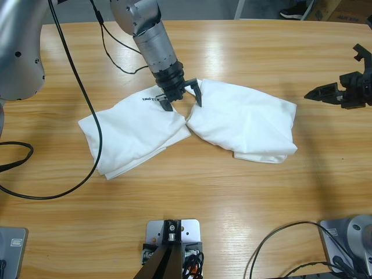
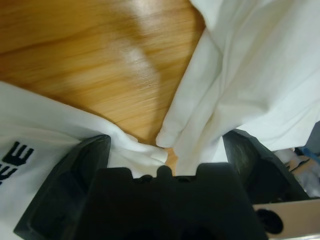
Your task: Fold clothes
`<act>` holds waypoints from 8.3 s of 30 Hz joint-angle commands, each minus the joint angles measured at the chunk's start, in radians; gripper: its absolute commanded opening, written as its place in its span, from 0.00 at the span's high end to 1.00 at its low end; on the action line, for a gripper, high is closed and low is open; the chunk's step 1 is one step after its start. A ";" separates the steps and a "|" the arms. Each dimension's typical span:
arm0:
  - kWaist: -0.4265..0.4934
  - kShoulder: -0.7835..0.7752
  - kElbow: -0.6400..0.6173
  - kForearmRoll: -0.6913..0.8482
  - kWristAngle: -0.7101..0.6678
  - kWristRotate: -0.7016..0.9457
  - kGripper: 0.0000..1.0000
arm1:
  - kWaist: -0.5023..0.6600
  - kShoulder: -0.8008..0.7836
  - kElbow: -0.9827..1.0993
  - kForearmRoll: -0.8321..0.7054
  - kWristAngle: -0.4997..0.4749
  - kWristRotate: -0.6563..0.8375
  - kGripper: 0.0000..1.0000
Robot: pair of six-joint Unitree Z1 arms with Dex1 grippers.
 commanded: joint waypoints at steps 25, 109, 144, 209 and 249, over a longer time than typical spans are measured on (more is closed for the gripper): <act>0.008 0.026 -0.591 -0.050 -0.036 0.218 0.12 | -0.017 0.017 0.075 -0.031 0.026 -0.023 0.15; -0.093 0.068 -0.593 -0.188 -0.015 0.004 1.00 | -0.015 0.415 0.293 -0.420 0.411 0.153 1.00; -0.139 -0.472 -0.411 0.160 0.379 -0.197 1.00 | 0.510 0.147 -0.301 0.173 0.322 0.166 1.00; 0.427 -1.324 1.320 -0.463 0.269 -0.147 1.00 | 1.119 0.655 -1.686 0.814 0.174 0.276 1.00; 0.415 -1.243 1.333 -0.520 0.252 -0.137 1.00 | 1.033 0.779 -2.065 1.141 0.120 0.178 1.00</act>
